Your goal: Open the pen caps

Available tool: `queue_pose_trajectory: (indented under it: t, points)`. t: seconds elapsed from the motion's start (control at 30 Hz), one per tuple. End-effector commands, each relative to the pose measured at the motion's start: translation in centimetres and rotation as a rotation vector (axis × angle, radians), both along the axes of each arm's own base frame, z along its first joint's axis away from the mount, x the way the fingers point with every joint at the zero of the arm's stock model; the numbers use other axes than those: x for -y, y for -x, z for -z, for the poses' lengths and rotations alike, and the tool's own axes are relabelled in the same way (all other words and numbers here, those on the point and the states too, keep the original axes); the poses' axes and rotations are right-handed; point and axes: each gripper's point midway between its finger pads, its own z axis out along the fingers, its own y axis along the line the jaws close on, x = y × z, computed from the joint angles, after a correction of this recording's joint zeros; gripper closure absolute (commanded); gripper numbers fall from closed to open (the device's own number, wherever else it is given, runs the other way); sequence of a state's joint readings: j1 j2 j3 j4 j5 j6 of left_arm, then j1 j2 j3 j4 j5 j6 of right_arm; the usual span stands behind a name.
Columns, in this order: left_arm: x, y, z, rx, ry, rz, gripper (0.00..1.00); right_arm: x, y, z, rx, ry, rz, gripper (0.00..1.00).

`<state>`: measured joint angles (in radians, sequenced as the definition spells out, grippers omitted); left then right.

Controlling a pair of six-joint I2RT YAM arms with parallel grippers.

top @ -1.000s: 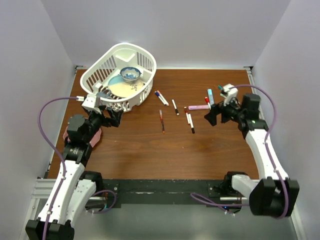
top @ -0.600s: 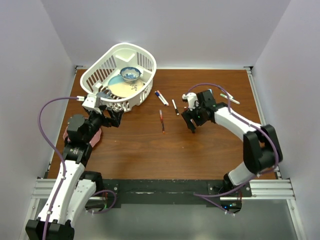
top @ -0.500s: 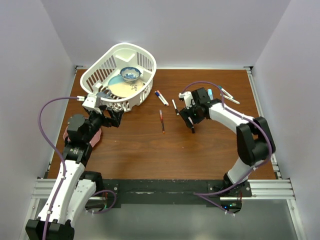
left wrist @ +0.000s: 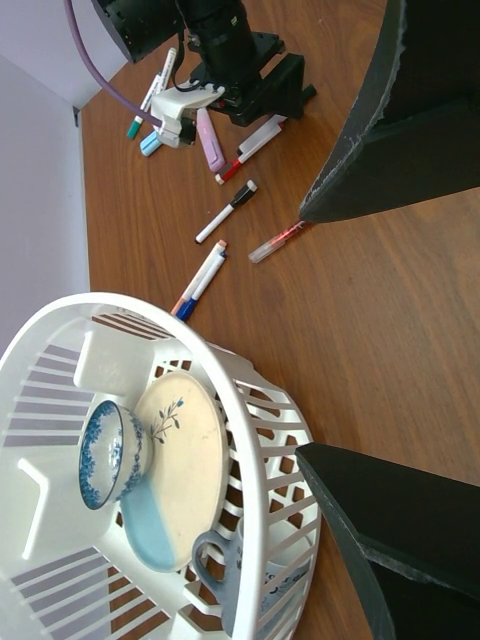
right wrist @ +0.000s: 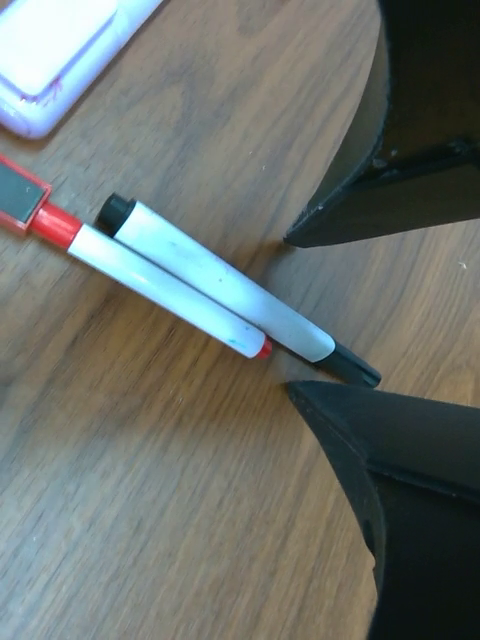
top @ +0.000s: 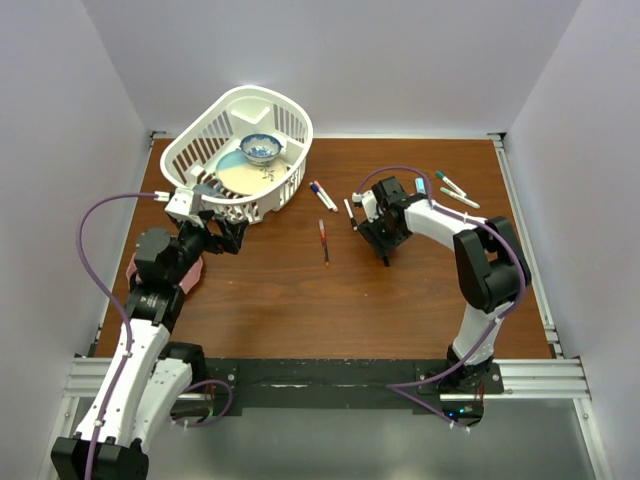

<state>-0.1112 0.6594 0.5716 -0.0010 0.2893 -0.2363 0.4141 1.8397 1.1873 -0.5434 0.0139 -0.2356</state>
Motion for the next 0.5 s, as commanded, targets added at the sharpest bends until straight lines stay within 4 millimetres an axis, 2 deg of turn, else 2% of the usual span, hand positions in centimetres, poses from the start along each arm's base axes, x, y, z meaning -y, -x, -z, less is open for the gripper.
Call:
queue_pose_trajectory:
  t: [0.0,0.1,0.23,0.47]
  points:
    - [0.2,-0.1,-1.2,0.049,0.020,0.013,0.02,0.4,0.0,0.4,-0.018,0.043,0.008,0.43]
    - [0.3,-0.1,-1.3,0.051,0.022,0.016,0.02,0.7,0.1,0.6,-0.025,0.054,0.015,0.49]
    - [0.3,-0.1,-1.3,0.051,0.020,0.016,0.02,1.3,0.3,0.9,-0.044,0.056,0.034,0.64]
    - [0.5,0.2,-1.6,0.063,0.016,0.032,0.02,3.6,0.6,1.2,-0.087,0.036,0.102,0.75]
